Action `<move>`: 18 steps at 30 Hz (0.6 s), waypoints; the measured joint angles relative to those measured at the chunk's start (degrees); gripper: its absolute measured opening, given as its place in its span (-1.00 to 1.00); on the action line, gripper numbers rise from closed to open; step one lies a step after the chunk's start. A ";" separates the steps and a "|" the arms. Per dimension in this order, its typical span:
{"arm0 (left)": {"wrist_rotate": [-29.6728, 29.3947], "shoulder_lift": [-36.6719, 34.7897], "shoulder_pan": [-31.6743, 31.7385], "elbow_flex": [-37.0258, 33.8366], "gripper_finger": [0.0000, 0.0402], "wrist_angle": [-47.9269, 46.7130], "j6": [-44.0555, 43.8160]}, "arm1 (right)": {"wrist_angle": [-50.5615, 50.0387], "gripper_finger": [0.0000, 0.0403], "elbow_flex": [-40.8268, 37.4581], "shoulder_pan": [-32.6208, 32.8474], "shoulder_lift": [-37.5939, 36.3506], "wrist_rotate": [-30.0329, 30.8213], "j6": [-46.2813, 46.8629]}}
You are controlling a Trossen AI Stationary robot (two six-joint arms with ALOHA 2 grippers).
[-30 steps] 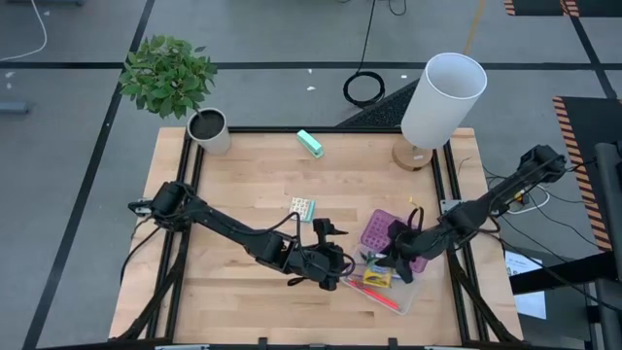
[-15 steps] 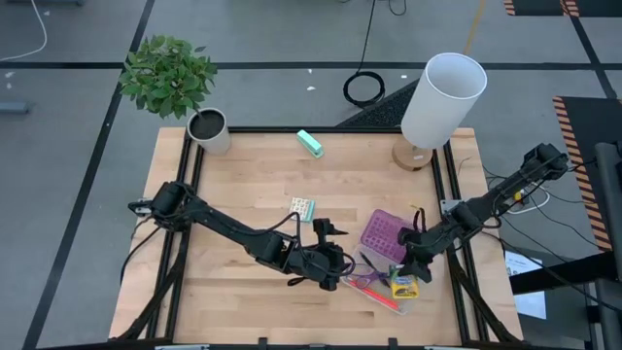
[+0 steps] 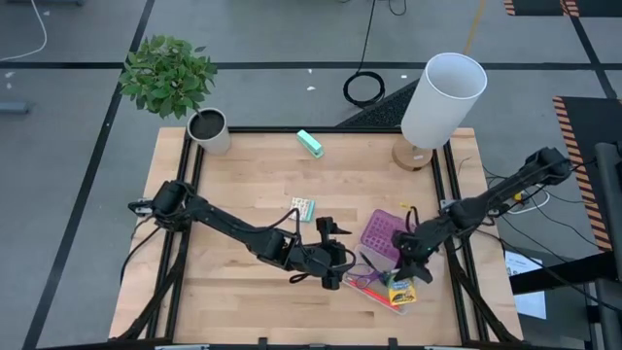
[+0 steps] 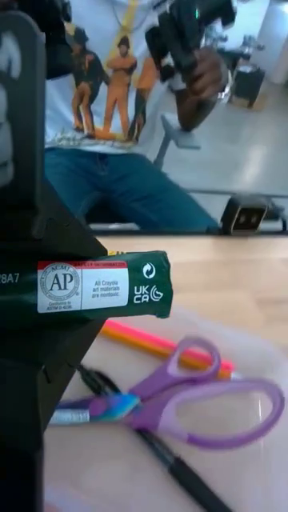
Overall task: Pack school essentials
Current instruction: Put the yellow crayon box into the violet supply box
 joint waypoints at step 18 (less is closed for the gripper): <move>0.01 0.04 0.00 0.00 0.99 0.00 0.04 | 3.91 -0.55 0.00 -8.14 9.69 -12.82 -10.86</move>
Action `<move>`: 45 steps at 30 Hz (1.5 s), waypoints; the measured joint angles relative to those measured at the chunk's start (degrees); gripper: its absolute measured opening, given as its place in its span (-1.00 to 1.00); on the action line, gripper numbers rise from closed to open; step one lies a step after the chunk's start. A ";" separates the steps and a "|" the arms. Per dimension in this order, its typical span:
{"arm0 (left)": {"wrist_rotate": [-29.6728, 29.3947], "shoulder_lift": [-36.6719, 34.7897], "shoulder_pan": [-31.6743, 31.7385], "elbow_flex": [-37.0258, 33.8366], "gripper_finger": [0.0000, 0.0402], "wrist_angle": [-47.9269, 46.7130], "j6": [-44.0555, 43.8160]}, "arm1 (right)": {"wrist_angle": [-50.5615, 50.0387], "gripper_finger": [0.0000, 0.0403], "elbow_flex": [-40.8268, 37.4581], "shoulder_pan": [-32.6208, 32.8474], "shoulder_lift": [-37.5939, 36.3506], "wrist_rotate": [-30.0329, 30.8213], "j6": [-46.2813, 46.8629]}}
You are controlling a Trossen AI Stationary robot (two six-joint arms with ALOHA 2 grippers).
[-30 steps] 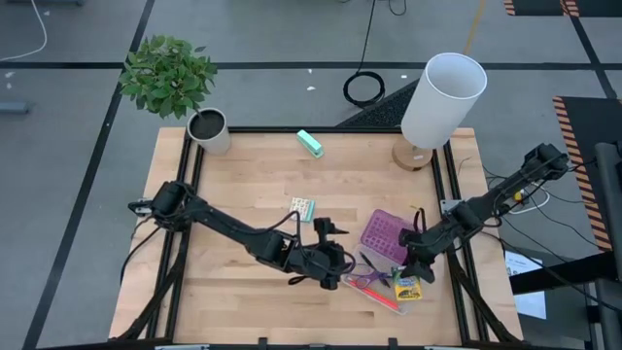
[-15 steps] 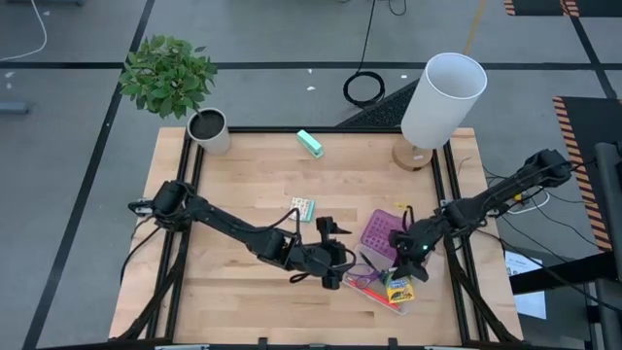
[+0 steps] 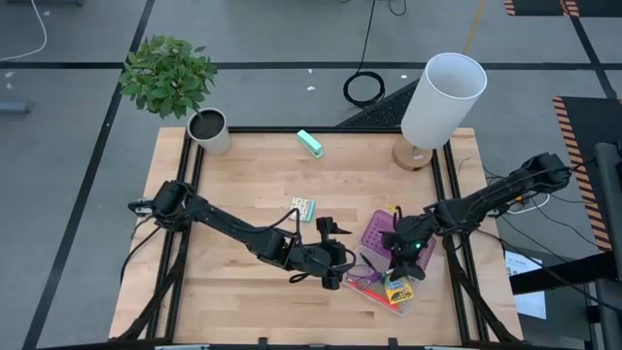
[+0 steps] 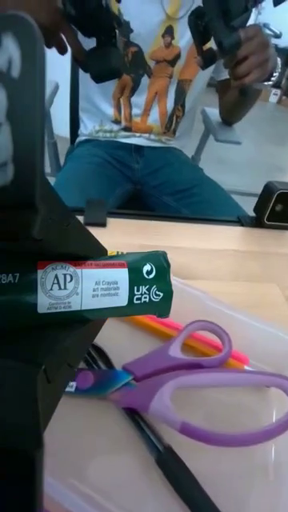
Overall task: Pack school essentials
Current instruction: Put the yellow crayon box into the violet supply box
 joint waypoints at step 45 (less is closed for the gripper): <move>0.15 0.00 0.76 0.00 0.99 -0.03 -3.26 | -6.22 0.08 0.04 5.25 -0.70 0.05 5.20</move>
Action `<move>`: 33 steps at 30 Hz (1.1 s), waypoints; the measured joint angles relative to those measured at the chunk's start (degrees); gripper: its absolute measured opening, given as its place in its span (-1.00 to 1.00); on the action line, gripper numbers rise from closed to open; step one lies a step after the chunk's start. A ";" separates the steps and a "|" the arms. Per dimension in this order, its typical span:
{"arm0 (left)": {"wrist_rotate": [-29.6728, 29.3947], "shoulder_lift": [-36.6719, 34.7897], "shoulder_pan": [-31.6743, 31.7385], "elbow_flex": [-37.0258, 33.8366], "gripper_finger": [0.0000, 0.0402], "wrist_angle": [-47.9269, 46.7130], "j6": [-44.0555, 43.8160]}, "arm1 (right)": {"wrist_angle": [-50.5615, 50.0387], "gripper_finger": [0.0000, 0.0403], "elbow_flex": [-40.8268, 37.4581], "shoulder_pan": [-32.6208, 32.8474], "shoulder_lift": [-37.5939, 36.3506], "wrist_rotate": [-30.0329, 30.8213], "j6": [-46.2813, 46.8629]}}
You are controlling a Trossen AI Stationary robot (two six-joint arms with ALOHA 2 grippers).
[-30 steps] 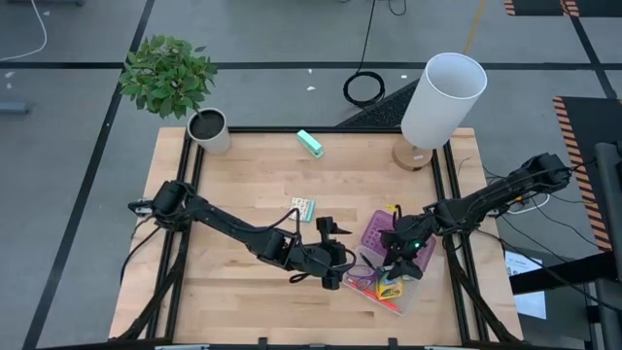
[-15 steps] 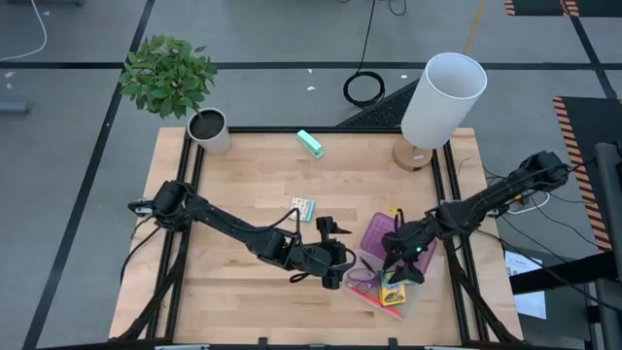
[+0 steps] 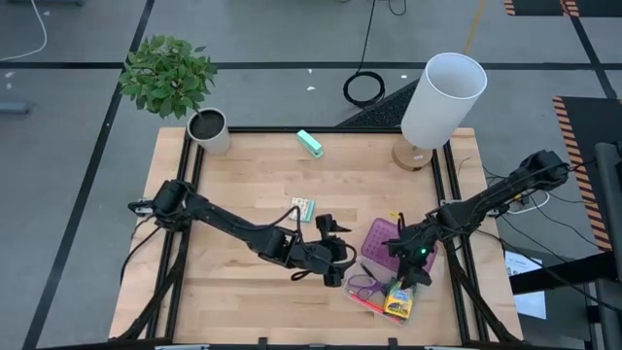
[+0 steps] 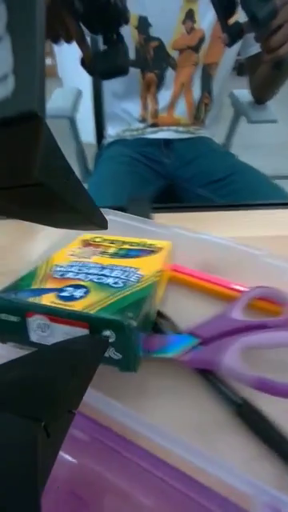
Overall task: Pack school essentials
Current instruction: Put the yellow crayon box into the violet supply box
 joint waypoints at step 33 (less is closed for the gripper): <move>-0.19 0.00 0.12 0.00 0.99 0.91 0.09 | 0.55 -0.49 0.09 1.90 -0.08 7.29 -4.37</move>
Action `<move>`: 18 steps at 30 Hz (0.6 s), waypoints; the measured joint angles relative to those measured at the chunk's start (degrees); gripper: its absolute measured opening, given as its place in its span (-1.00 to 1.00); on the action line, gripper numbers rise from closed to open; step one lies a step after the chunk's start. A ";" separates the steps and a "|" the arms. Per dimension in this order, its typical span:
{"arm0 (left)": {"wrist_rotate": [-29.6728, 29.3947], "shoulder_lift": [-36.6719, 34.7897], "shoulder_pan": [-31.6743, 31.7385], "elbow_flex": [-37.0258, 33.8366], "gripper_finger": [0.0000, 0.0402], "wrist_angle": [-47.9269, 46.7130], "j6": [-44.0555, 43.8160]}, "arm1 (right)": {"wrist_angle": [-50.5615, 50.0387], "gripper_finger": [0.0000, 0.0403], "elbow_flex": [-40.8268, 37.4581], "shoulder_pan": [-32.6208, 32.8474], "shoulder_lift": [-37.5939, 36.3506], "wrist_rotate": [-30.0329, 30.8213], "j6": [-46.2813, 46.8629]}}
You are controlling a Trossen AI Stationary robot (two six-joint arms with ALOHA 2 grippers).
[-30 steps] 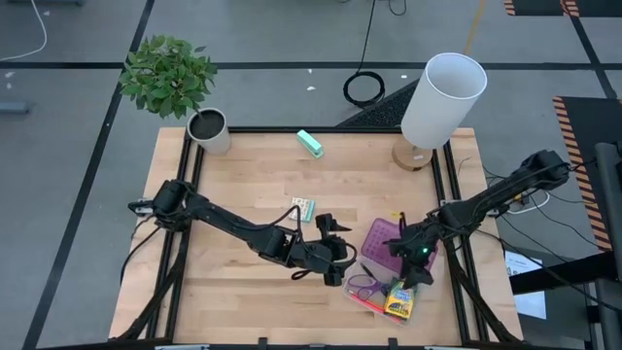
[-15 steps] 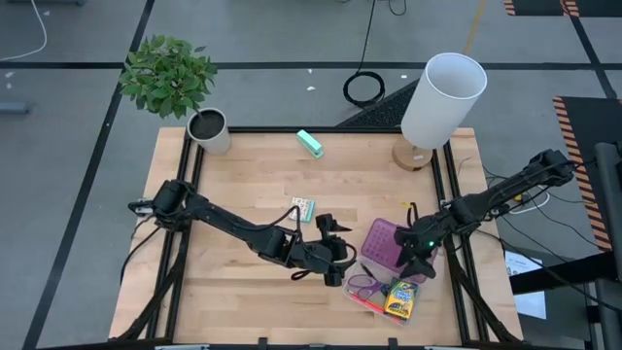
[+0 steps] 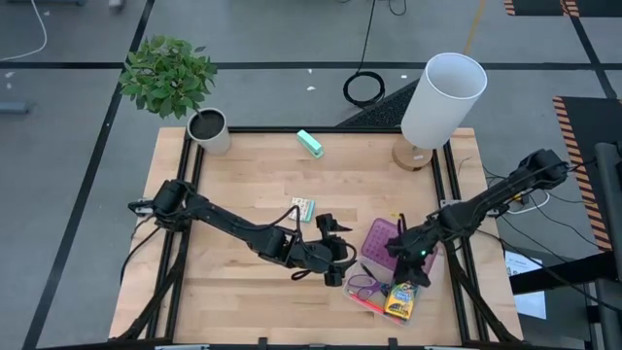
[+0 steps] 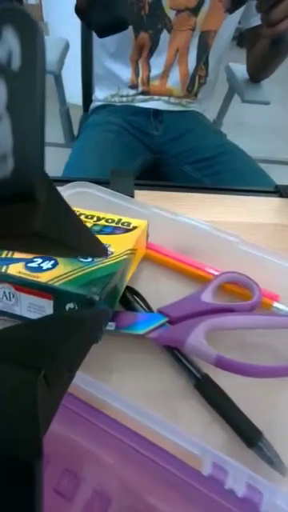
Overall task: Pack school essentials
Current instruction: Put the yellow crayon box into the violet supply box, then put the blue sticky notes into the violet supply box
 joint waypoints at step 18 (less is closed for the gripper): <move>-0.33 0.00 -0.01 0.00 0.99 -0.32 -0.16 | 2.80 -0.78 -0.02 3.74 -1.99 -1.79 3.93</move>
